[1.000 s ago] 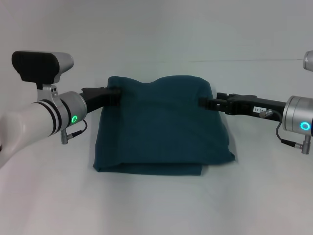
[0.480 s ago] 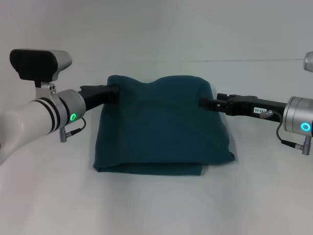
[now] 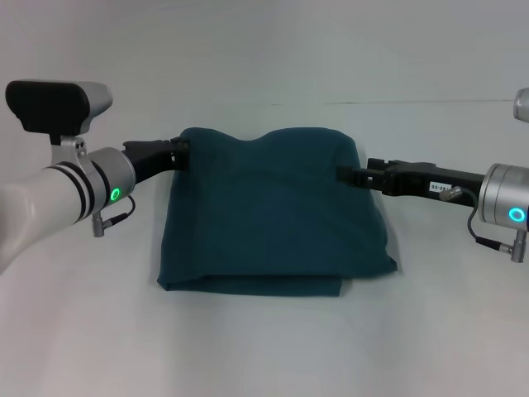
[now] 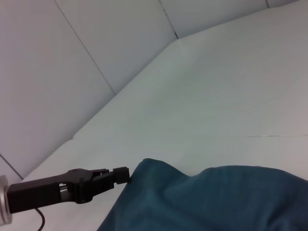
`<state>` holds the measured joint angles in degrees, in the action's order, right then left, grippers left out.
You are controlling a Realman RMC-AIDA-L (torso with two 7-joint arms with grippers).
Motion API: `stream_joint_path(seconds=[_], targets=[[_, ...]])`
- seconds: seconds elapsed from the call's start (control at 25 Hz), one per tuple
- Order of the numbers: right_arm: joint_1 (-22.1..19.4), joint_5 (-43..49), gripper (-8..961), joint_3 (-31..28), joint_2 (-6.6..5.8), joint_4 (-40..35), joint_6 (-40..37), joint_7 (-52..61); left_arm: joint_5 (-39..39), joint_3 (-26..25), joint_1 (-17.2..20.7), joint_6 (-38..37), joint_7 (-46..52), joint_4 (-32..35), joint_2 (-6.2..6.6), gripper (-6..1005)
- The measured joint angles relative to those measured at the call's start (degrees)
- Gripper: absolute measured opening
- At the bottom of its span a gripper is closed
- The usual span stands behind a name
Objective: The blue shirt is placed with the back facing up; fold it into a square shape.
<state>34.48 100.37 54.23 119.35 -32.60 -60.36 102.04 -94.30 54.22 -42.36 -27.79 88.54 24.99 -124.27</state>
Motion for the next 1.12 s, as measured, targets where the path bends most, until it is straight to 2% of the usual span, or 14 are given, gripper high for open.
stream_joint_path(seconds=[0.4, 0.6, 0.8, 1.12], targets=[[0.1, 0.0, 858, 0.0, 0.0, 0.0, 0.5, 0.0, 0.0, -1.6, 1.3, -0.1, 0.9, 1.8, -0.02, 63], [0.2, 0.0, 858, 0.0, -0.14, 0.0, 0.5, 0.1, 0.0, -2.7, 4.1, -9.0, 1.8, 4.6, 0.18, 64], [0.3, 0.0, 857, -0.3, -0.57, 0.0, 0.5, 0.6, -0.2, -3.0, 5.6, -16.5, 2.5, 5.9, 0.2, 143], [0.3, 0.0, 857, -0.7, -1.17, -0.5, 0.6, 1.3, -0.2, 1.7, 4.3, -18.6, -1.9, 2.9, -0.17, 583]])
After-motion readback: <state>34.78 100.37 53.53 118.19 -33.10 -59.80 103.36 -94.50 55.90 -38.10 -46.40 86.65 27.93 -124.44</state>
